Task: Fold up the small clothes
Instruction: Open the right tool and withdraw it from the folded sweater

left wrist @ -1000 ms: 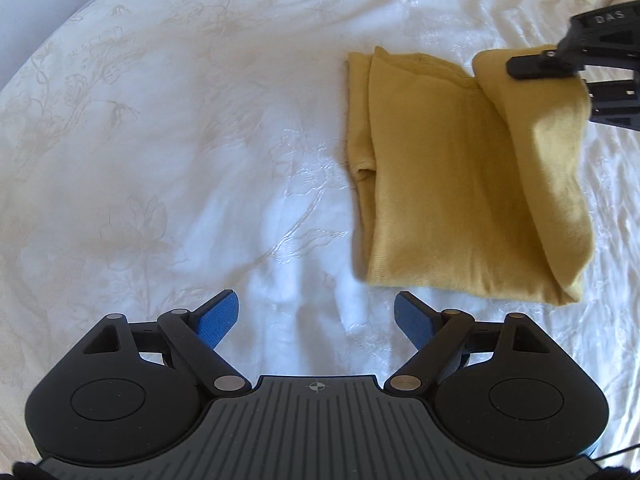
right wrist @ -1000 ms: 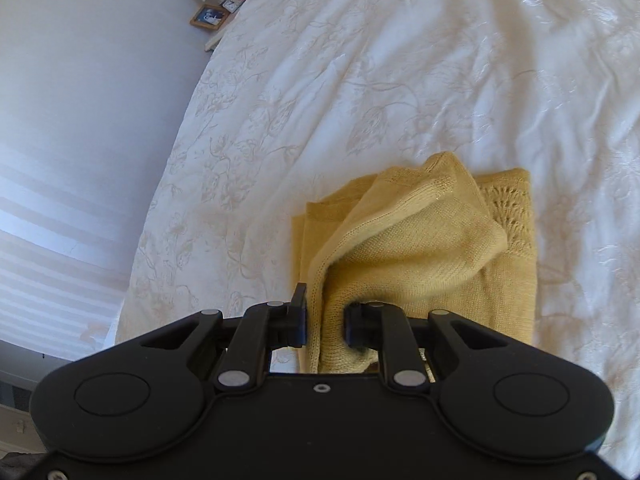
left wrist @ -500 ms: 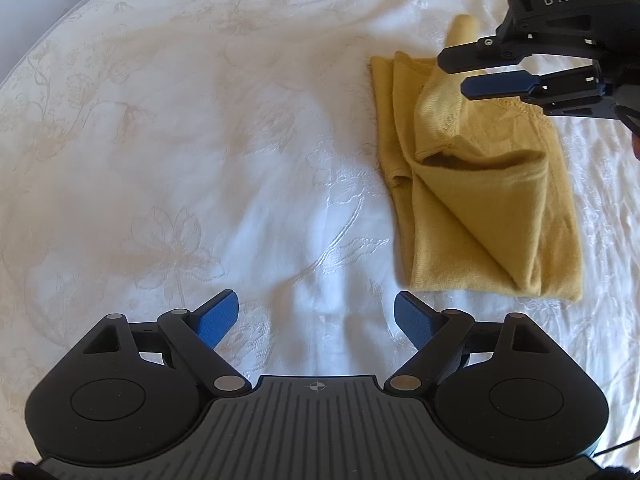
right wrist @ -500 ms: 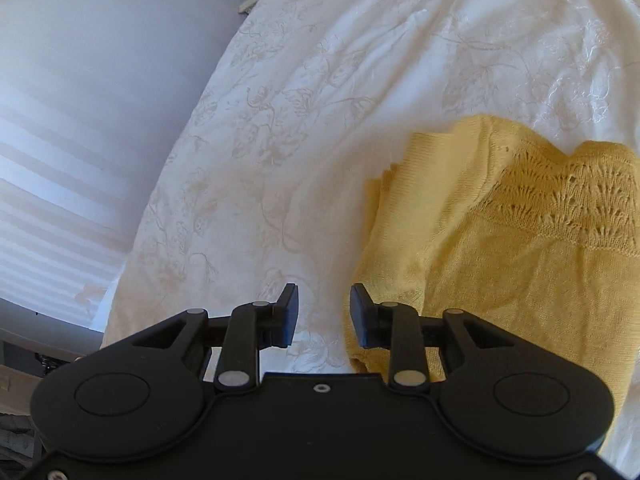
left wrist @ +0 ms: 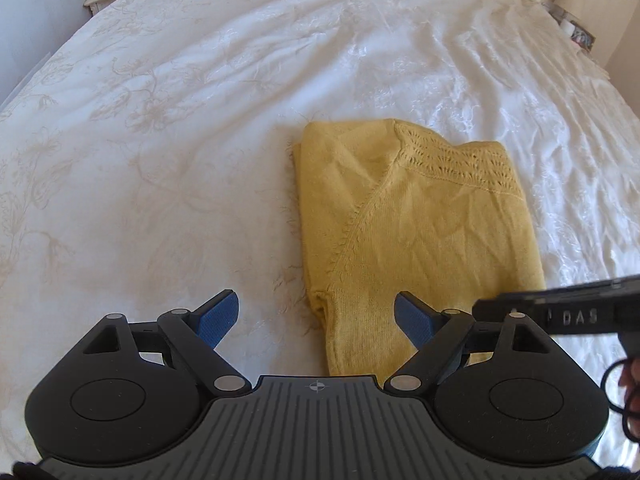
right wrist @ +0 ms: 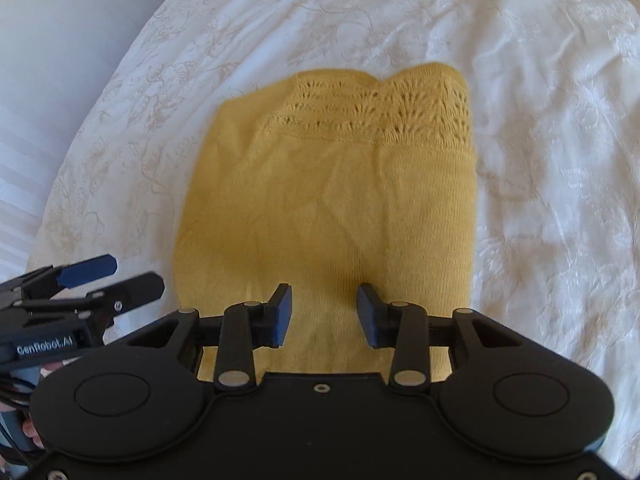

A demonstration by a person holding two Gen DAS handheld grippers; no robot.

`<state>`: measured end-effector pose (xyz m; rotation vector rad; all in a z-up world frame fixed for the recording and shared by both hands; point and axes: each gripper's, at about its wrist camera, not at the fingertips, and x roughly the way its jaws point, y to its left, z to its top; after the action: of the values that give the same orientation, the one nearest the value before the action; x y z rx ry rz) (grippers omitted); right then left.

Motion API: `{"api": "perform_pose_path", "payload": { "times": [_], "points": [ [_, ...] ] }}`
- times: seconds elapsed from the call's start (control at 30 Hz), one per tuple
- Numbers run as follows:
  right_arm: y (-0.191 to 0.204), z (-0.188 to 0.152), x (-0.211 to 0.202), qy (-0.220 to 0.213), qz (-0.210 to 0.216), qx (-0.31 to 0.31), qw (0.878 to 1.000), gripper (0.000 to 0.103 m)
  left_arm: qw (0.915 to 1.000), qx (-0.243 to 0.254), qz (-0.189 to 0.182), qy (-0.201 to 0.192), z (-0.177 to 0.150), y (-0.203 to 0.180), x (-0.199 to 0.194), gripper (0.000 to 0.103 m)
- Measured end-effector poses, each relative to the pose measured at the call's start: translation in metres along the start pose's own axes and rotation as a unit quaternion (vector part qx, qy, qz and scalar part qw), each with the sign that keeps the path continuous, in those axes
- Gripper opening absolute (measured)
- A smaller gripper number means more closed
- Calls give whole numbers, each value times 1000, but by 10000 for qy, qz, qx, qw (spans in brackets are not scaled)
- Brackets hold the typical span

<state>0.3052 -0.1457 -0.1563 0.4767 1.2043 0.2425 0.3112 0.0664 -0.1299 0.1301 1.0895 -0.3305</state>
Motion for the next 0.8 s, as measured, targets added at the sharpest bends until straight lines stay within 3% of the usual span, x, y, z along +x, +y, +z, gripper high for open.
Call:
{"api": "perform_pose_path", "payload": {
  "times": [0.13, 0.23, 0.3, 0.37, 0.5, 0.63, 0.73, 0.8],
  "points": [
    [-3, -16, 5, 431, 61, -10, 9991, 47, 9986, 73, -12, 528, -8, -3, 30, 85],
    [-1, -6, -16, 111, 44, -69, 9999, 55, 9968, 96, 23, 794, -26, 1, 39, 86],
    [-2, 8, -34, -395, 25, -166, 9991, 68, 9973, 18, -30, 728, -35, 5, 37, 86],
    [-6, 26, -40, -694, 77, -216, 9973, 73, 9974, -67, -62, 714, -40, 8, 35, 86],
    [-14, 67, -15, -570, 36, -372, 9977, 72, 9972, -180, -100, 719, -43, 13, 33, 87],
    [-23, 97, 15, -419, -351, -600, 9967, 72, 9970, -304, -184, 683, -45, 19, 28, 87],
    [-30, 106, 10, -742, -503, -524, 9946, 72, 9969, -385, -383, 568, -49, 23, 20, 87],
    [-36, 105, -2, -946, -395, -419, 9939, 78, 9961, -439, -613, 466, -53, 26, 14, 87]
  ]
}}
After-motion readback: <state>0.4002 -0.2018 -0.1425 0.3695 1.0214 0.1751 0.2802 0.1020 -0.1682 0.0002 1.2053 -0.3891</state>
